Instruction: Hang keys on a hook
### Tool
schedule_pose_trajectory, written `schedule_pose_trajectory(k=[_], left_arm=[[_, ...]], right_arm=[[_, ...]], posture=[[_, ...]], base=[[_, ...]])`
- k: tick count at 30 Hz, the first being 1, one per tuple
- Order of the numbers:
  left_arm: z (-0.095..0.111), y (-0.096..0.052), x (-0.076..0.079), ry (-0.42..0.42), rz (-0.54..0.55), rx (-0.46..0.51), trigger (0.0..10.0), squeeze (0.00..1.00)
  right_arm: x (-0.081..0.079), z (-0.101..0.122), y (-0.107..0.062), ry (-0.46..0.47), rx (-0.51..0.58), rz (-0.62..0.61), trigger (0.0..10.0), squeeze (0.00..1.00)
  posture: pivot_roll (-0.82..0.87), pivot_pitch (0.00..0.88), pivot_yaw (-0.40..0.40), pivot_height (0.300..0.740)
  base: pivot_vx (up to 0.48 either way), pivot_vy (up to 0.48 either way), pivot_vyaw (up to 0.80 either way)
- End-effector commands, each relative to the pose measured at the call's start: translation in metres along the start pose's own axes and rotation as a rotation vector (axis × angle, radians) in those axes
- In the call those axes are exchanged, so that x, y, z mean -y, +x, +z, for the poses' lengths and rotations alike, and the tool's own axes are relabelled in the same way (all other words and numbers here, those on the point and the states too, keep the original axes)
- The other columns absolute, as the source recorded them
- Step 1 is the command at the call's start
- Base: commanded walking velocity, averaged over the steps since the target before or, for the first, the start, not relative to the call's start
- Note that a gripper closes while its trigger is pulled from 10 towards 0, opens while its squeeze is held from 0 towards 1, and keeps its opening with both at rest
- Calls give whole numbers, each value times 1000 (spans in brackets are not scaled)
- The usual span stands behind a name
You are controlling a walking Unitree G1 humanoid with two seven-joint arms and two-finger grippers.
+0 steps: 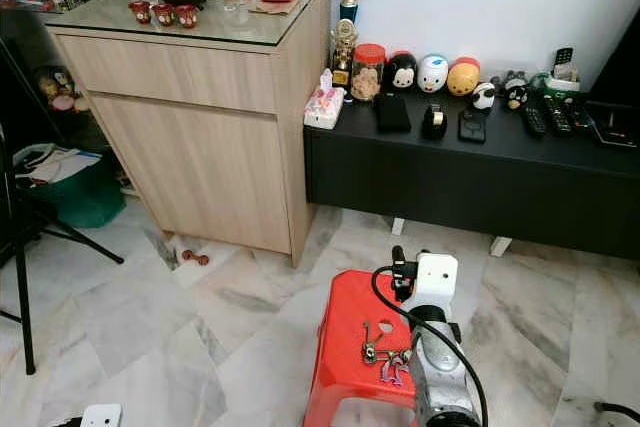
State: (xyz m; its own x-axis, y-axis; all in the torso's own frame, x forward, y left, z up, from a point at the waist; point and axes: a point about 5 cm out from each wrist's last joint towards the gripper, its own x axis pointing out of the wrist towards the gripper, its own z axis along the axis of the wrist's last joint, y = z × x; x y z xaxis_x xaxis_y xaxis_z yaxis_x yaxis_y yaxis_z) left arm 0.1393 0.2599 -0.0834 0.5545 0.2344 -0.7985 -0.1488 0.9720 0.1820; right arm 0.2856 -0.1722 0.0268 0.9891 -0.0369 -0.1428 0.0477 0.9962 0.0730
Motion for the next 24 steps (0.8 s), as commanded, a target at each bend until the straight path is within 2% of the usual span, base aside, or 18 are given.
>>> schedule_pose_trajectory(k=[1,5,11,24], left_arm=[[-3,0,1,-17,7,-9,10000,0],[-3,0,1,-16,7,-8,10000,0],[-4,-1,1,-16,3,-13,10000,0],[-6,-1,7,-39,-38,-18,10000,0]], right_arm=[[-1,-2,0,7,-16,-2,10000,0],[-4,-3,-1,11,-10,9,10000,0],[-5,0,-1,23,13,9,10000,0],[-7,-7,-4,41,-25,14,10000,0]], posture=[[-6,0,-19,657],[-4,0,-18,632],[-6,0,-18,632],[-4,0,-22,632]], base=[[0,0,0],[0,0,0],[0,0,0],[0,0,0]])
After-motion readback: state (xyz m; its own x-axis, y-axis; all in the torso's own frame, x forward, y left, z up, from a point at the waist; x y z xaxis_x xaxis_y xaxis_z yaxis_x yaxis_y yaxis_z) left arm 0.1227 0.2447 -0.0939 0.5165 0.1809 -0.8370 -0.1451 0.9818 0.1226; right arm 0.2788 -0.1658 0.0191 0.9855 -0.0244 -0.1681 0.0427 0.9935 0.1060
